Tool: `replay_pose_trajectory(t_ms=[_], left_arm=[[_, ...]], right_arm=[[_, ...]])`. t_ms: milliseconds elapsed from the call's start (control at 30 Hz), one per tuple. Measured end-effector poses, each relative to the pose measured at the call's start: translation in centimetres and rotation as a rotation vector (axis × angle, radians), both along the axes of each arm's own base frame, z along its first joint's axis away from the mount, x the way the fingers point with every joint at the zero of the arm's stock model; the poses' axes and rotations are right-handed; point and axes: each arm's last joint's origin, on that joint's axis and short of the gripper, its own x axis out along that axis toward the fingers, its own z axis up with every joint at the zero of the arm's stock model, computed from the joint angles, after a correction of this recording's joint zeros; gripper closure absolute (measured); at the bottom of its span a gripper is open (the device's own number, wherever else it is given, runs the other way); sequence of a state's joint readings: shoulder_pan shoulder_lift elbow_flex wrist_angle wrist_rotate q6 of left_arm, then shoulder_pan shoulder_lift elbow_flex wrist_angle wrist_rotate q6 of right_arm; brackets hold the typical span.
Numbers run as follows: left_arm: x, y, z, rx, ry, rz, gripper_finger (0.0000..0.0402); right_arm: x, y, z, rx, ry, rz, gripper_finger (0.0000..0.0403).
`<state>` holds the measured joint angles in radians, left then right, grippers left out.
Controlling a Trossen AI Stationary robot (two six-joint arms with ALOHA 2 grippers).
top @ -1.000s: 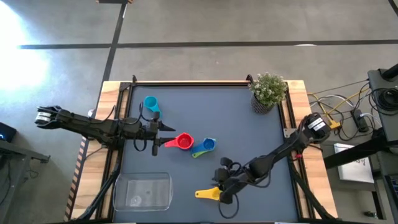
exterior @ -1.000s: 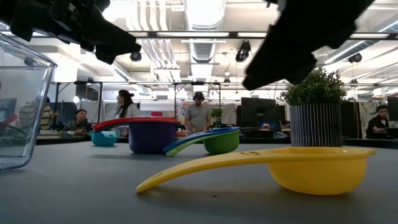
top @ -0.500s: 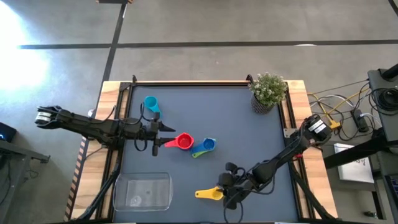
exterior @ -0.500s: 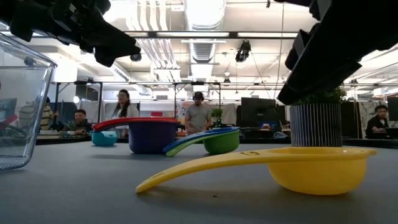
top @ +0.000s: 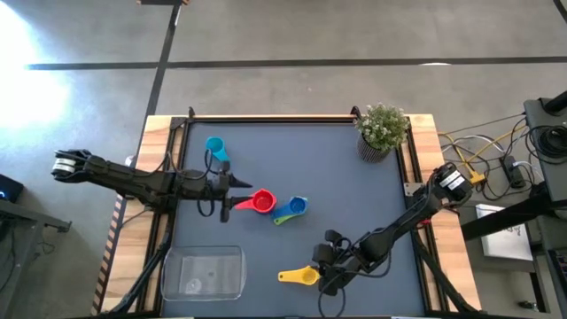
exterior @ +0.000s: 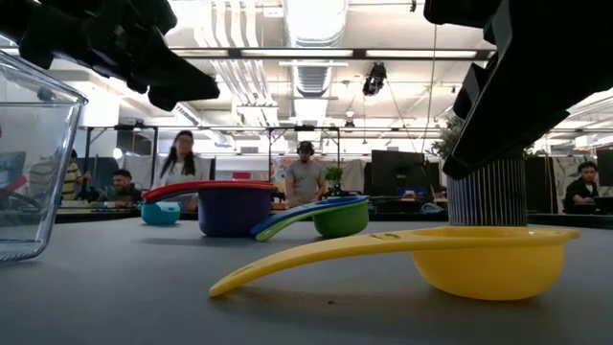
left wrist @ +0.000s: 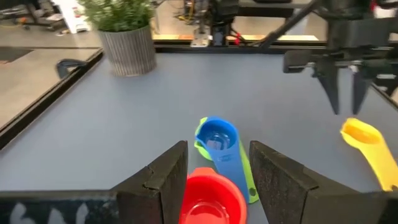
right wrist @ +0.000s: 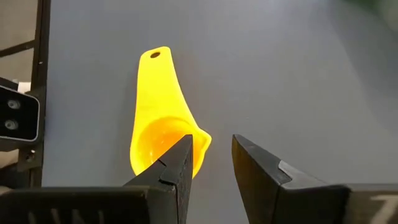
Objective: Nest measuring cups in basket
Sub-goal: Stack the yellow measuring cup on top of the blue measuring cup
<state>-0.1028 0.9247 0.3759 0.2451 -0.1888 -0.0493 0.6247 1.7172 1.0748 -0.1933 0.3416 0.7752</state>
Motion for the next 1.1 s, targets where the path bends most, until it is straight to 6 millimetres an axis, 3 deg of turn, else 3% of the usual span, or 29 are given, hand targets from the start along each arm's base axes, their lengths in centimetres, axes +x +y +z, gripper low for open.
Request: replay_pose_trajectory(t_ms=[167,400,733,1100], left_arm=[[0.0,0.1,0.1,-0.004,-0.01,0.033,0.0247],[0.0,0.1,0.1,-0.007,-0.007,0.033,0.0247],[0.0,0.1,0.0,-0.006,-0.001,0.033,0.0247],[0.0,0.1,-0.1,-0.006,0.001,0.033,0.0247]], right_arm=[[0.0,0.2,-0.5,0.012,0.009,-0.017,0.0303],[0.2,0.8,-2.8,-0.011,0.062,-0.009,0.0303],[0.5,1.0,-2.8,0.006,0.062,-0.01,0.0305],[0.4,1.0,-3.0,-0.003,0.089,0.042,0.039]])
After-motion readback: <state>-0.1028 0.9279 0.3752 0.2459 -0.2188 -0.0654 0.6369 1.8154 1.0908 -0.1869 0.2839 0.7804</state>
